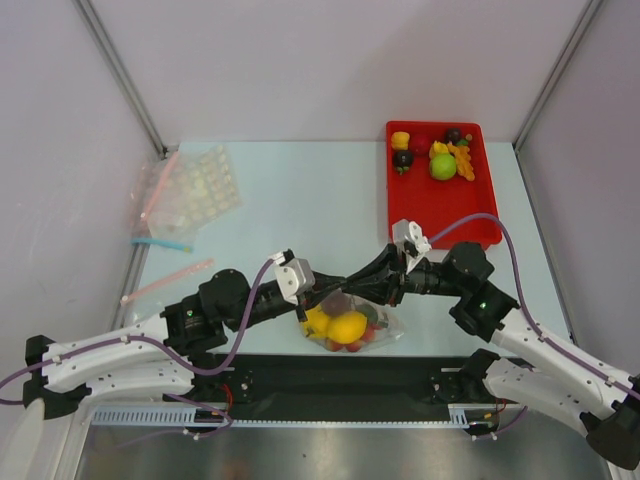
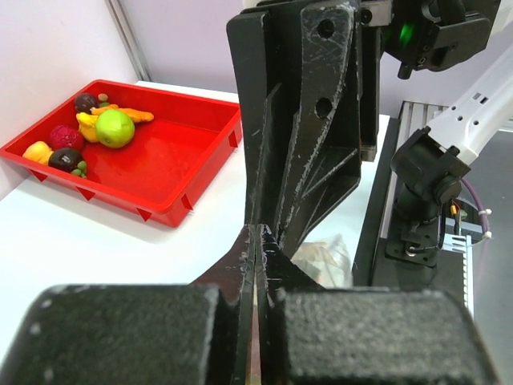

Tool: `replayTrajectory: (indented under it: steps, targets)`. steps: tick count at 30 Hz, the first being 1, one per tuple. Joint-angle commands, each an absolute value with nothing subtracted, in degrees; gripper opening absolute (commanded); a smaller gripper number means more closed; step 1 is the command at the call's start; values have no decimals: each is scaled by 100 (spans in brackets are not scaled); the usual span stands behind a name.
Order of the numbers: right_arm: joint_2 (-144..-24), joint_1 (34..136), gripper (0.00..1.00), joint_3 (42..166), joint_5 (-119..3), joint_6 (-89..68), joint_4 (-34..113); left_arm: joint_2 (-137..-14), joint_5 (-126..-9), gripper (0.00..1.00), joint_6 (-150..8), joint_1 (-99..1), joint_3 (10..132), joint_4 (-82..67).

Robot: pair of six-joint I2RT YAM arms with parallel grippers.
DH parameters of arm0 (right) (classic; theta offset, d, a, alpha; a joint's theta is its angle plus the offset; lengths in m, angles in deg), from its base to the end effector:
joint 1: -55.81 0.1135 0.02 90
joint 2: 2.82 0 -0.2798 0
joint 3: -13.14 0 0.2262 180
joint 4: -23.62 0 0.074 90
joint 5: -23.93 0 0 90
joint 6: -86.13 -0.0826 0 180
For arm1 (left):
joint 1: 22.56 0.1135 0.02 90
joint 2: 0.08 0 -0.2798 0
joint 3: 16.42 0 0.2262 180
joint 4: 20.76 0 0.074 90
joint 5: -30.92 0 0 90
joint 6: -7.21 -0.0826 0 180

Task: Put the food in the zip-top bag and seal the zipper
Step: Zip the zipper food storage bag at the center of the board.

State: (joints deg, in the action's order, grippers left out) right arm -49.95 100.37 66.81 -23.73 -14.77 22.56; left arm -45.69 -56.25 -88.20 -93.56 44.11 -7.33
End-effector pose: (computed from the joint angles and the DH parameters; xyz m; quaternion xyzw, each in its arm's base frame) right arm 0.0951 0.1717 0.3622 -0.4379 0.5093 0.5370 0.5104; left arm 0.0687 -0.1871 0.3758 0.4176 0.5591 -0.3733 0.6112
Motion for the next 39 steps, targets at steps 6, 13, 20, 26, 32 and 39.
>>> replayTrajectory:
  steps: [6,13,20,26,32,39]
  targets:
    - [-5028,10494,25,6957,-2854,-766,2520,-4526,-5557,0,-8710,-9410,4687,-783]
    - [-5107,10591,8,7018,-3030,-607,2697,-4482,-5539,0,-8701,-9419,4660,-792]
    - [-5002,10591,0,7036,-2899,-783,2644,-4385,-5583,41,-8727,-9419,4573,-897]
    - [-4888,10547,0,7089,-2802,-844,2741,-4210,-5715,59,-8736,-9419,4440,-1003]
    - [-4721,10415,0,7010,-2644,-976,2635,-4551,-5864,60,-8780,-9419,4607,-810]
    - [-4536,10275,0,6904,-2451,-1134,2442,-4877,-6031,49,-8859,-9428,4748,-686]
